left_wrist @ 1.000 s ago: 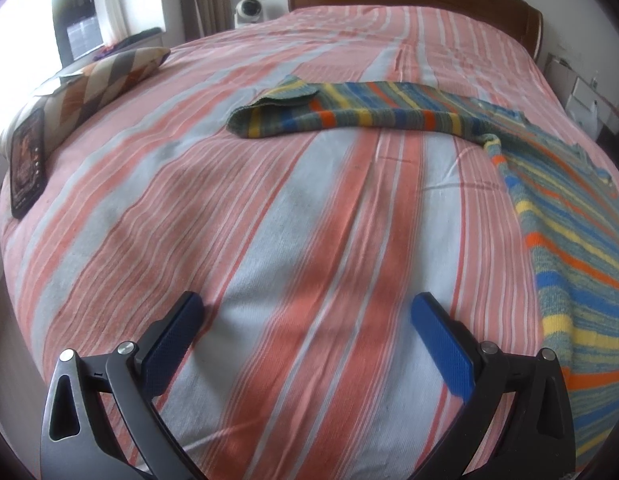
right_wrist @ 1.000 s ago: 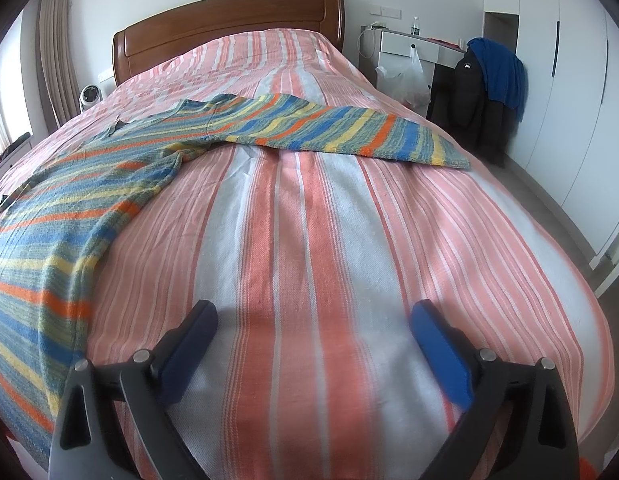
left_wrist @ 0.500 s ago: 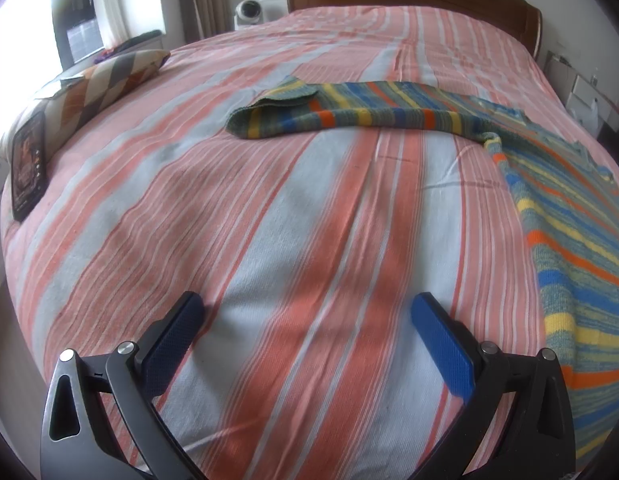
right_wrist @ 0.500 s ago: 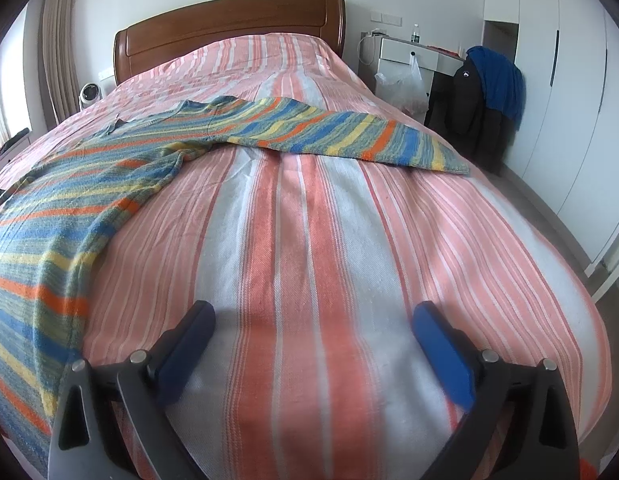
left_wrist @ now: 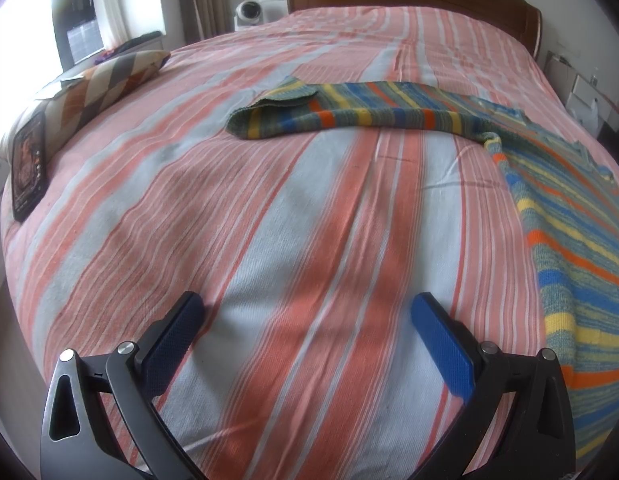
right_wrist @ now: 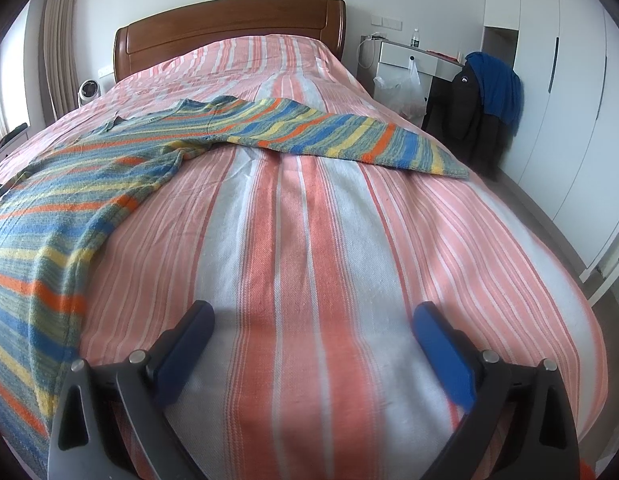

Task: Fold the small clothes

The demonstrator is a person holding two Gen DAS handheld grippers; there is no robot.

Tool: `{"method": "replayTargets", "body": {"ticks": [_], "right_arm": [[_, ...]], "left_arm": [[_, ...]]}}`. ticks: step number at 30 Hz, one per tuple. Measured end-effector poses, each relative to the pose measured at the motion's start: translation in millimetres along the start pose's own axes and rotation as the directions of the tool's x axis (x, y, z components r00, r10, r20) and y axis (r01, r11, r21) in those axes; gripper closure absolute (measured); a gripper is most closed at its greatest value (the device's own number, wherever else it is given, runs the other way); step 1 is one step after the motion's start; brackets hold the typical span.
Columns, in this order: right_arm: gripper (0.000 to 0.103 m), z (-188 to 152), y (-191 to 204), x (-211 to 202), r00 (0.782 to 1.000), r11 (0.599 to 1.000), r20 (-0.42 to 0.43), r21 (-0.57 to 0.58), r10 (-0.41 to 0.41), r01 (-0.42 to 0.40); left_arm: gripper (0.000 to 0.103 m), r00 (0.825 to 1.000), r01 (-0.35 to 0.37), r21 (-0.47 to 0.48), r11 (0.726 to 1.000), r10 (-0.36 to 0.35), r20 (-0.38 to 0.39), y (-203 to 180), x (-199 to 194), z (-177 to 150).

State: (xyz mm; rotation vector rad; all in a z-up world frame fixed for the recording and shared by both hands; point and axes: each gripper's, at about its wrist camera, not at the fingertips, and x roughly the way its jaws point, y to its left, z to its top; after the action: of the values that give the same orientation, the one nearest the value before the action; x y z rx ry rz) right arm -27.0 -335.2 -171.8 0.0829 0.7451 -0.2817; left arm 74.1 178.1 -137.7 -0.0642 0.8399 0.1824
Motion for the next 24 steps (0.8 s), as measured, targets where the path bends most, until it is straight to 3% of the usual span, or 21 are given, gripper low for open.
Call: {"method": "replayTargets", "body": {"ticks": [24], "right_arm": [[0.004,-0.7,1.1,-0.8,1.0,1.0,0.003,-0.001,-0.007,0.007]], "left_arm": [[0.0,1.0,-0.001,0.001,1.0,0.001,0.002,-0.8,0.5,-0.2]]}}
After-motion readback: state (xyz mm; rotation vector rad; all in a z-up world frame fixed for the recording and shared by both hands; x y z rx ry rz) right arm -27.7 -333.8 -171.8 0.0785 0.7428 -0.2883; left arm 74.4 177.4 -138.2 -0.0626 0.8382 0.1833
